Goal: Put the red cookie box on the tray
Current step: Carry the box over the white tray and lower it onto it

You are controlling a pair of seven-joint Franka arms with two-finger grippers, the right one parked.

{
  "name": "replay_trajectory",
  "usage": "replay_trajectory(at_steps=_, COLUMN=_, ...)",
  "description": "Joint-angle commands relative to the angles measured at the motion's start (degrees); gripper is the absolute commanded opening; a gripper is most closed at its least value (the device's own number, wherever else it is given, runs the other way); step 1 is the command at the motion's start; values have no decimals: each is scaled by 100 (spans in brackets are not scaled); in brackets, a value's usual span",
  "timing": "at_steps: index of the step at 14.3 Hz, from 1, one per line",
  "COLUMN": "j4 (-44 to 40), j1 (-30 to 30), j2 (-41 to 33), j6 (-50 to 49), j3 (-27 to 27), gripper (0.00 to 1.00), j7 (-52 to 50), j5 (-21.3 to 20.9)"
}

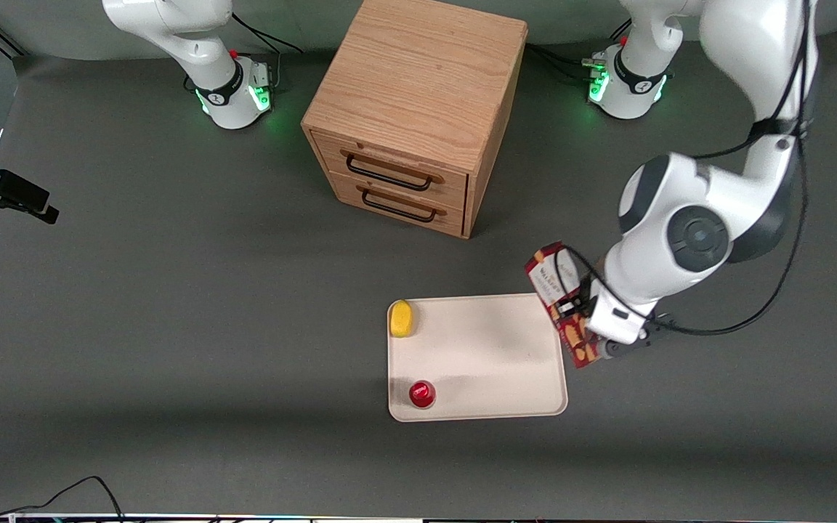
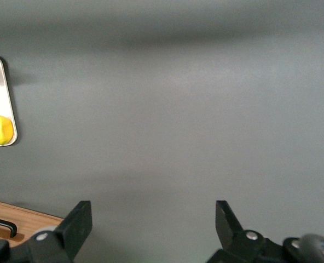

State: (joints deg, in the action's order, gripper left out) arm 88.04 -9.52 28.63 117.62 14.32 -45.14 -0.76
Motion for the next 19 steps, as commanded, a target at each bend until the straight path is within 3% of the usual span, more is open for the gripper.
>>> replay_trajectory(at_steps=1, j4=-208, j1=-260, j2=527, j6=566, j3=-17, gripper=0, j7=-407, j5=-485)
replay_trajectory(at_steps=5, j4=-191, j1=-410, j2=951, j6=990, j3=-8, gripper=0, j7=-714, j5=-1110)
replay_trajectory(at_steps=14, j4=196, j1=-419, j2=1179, j6=1798, j3=-17, gripper=0, j7=-803, j5=-1120)
replay_trajectory(at_steps=16, j4=292, j1=-393, j2=1232, j6=1992, j3=-25, gripper=41, j7=-803, j5=-1128)
replay_trajectory(at_steps=17, j4=310, j1=-392, j2=1224, j6=2002, j3=-25, gripper=86, j7=-803, j5=-1129)
replay_trajectory(at_steps=18, j4=311, j1=-384, j2=1206, j6=1967, j3=-25, gripper=100, j7=-803, j5=-1129)
replay_trajectory(at_steps=19, j4=311, j1=-375, j2=1180, j6=1906, j3=-25, gripper=100, j7=-812, j5=-1129)
